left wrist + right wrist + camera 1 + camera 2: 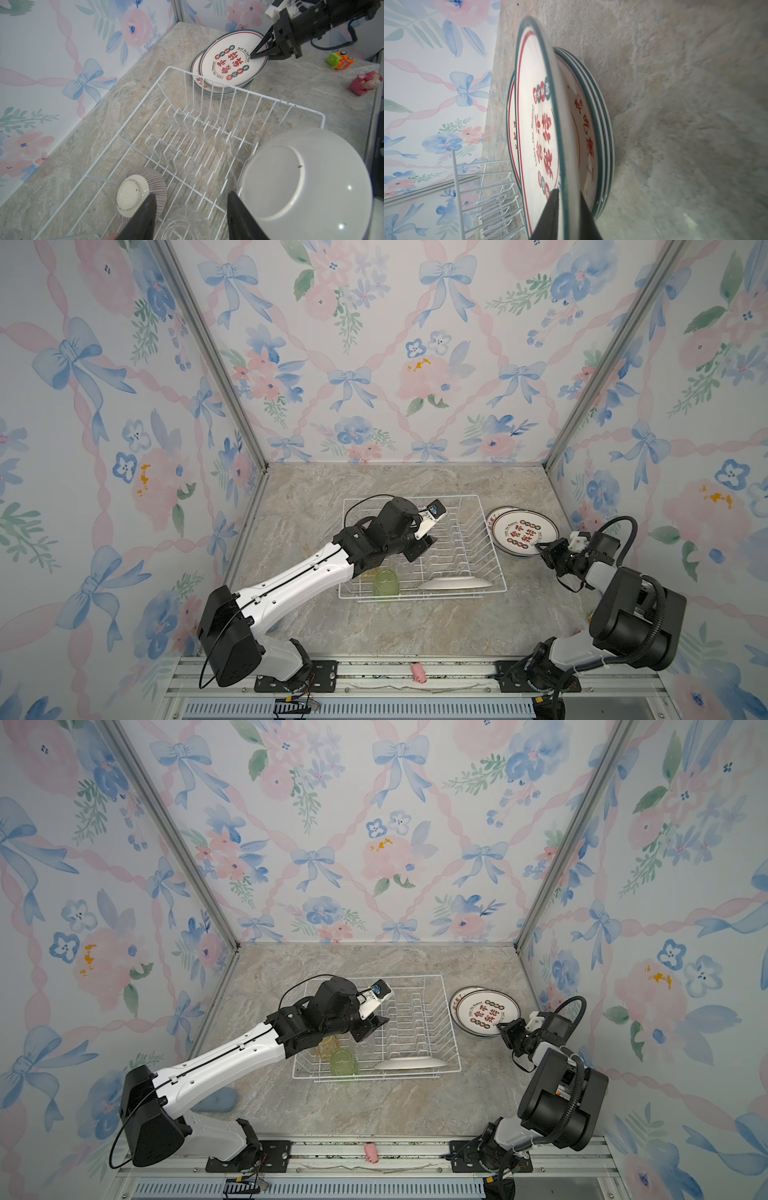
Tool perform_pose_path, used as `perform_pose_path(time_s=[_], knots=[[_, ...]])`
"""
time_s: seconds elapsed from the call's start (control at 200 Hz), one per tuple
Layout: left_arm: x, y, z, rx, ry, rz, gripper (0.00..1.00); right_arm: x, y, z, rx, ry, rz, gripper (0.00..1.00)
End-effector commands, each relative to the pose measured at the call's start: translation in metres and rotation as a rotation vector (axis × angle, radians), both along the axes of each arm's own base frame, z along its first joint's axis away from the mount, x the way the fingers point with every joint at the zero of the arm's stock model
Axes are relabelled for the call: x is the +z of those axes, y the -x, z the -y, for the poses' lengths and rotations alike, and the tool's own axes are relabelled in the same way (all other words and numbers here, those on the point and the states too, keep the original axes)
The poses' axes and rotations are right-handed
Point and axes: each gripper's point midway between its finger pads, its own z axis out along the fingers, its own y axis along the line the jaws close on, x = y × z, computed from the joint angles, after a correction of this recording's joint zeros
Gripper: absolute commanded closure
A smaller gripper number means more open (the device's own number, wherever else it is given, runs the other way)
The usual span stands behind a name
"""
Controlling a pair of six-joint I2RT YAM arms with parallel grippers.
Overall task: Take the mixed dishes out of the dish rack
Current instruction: 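Open the right gripper and draw it back from the plate stack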
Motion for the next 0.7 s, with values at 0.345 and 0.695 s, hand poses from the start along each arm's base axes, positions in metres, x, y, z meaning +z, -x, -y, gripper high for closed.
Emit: perform_pose_path(time_s=[0.345,0.695], knots=[[-0.0057,0.0056,-0.0029,-0.019,-0.013,0.001,0.49,-0.0021,0.0042,-0.0061,0.084,0.126,-0.084,0.63],[-0.0060,0.0072,-0.0031,-0.027,-0.013,0.001,0.48,-0.0033,0.0044,-0.0096,0.114,0.166,-0.116,0.56]])
